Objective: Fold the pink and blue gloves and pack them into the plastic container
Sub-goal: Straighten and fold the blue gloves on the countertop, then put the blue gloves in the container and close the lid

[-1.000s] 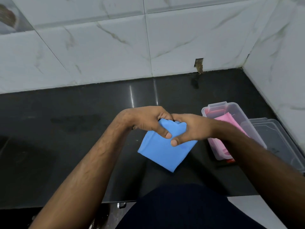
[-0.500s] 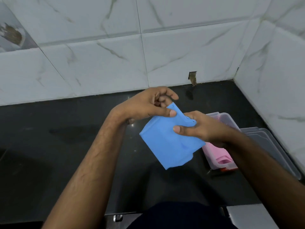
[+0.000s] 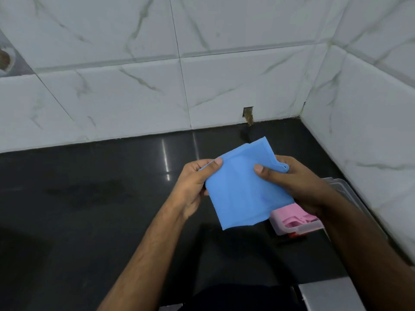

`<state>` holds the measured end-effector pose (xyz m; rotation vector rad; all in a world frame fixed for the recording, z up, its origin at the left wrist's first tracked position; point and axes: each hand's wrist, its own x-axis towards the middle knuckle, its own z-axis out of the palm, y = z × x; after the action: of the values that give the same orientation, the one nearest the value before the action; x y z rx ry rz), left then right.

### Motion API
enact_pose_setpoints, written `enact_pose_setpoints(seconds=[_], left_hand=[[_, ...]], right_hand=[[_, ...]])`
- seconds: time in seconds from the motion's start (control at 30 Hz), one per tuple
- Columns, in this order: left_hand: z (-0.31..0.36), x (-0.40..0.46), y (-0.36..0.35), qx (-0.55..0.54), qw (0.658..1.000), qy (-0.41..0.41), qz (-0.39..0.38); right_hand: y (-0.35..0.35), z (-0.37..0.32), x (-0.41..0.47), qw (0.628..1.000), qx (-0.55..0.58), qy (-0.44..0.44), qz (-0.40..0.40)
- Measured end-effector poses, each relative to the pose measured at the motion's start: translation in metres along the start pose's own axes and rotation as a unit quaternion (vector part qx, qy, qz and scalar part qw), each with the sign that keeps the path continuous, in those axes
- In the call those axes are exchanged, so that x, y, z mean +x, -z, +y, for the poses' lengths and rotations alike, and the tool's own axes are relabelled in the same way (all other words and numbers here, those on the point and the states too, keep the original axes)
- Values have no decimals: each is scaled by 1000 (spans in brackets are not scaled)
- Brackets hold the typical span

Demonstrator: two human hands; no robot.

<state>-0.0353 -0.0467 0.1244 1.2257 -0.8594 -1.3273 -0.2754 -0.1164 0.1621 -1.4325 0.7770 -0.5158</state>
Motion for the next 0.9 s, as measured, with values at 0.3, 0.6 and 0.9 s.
enact_pose_setpoints(seconds=[0.3, 0.6, 0.9], left_hand=[[35, 38, -35, 123, 987, 35, -96], [71, 87, -100, 313, 900, 65, -297], [92, 124, -165, 392, 832, 81, -383]], right_hand=[[24, 38, -37, 988, 81, 54, 122], [53, 66, -69, 988, 109, 22, 103], [45, 72, -72, 926, 302, 71, 216]])
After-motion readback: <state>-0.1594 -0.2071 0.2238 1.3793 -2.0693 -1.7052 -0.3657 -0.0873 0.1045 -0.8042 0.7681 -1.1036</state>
